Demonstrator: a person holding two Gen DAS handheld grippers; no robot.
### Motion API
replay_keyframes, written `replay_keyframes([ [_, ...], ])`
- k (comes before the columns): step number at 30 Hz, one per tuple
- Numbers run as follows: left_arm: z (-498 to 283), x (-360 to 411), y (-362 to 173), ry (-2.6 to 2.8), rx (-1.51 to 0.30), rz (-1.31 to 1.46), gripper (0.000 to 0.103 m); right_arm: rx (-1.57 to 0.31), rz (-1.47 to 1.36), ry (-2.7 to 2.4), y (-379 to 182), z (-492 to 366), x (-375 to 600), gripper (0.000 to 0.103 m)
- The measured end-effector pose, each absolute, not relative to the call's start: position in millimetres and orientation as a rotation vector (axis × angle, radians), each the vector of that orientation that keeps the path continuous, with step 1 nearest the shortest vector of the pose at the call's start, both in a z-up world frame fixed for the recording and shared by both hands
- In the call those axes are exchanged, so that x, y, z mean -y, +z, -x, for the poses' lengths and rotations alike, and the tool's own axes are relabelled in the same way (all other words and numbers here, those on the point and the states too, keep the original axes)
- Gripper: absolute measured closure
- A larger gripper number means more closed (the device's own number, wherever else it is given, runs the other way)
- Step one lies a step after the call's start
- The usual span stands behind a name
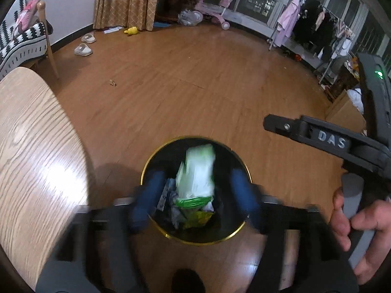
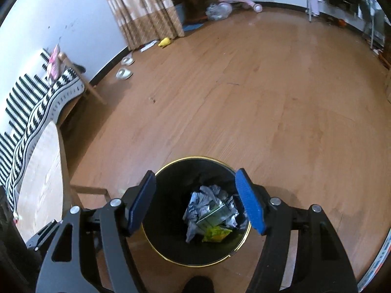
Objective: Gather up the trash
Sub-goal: 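Carry the tray and wrapper strip over the bin and open both tools, then swing both open tools back toward the table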
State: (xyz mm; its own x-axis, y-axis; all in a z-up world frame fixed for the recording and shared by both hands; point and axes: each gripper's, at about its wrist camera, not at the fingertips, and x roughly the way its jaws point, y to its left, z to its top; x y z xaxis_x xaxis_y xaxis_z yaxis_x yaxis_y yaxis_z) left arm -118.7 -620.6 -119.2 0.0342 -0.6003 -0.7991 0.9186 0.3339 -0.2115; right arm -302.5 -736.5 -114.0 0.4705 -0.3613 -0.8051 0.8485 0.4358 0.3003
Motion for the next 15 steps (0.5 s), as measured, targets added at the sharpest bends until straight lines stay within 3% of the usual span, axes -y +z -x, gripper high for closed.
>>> replay_keyframes([
  [9, 106.5, 597.8, -99.7, -1.184, -0.919, -0.386, 0.026, -0.736, -0.735, -0.808, -101.2, 280.5, 719.3, 0.036],
  [12, 90.3, 570.9, -83.3, -1.140, -0.893, -0.374, 0.015, -0.742, -0.683, -0.764, -89.2, 255.8, 699.6, 0.034],
  [15, 69.8, 530.5, -63.9, -1.080, -0.859, -0.357, 0.010, -0.737, -0.636, -0.709, -74.3, 226.2, 675.6, 0.027],
])
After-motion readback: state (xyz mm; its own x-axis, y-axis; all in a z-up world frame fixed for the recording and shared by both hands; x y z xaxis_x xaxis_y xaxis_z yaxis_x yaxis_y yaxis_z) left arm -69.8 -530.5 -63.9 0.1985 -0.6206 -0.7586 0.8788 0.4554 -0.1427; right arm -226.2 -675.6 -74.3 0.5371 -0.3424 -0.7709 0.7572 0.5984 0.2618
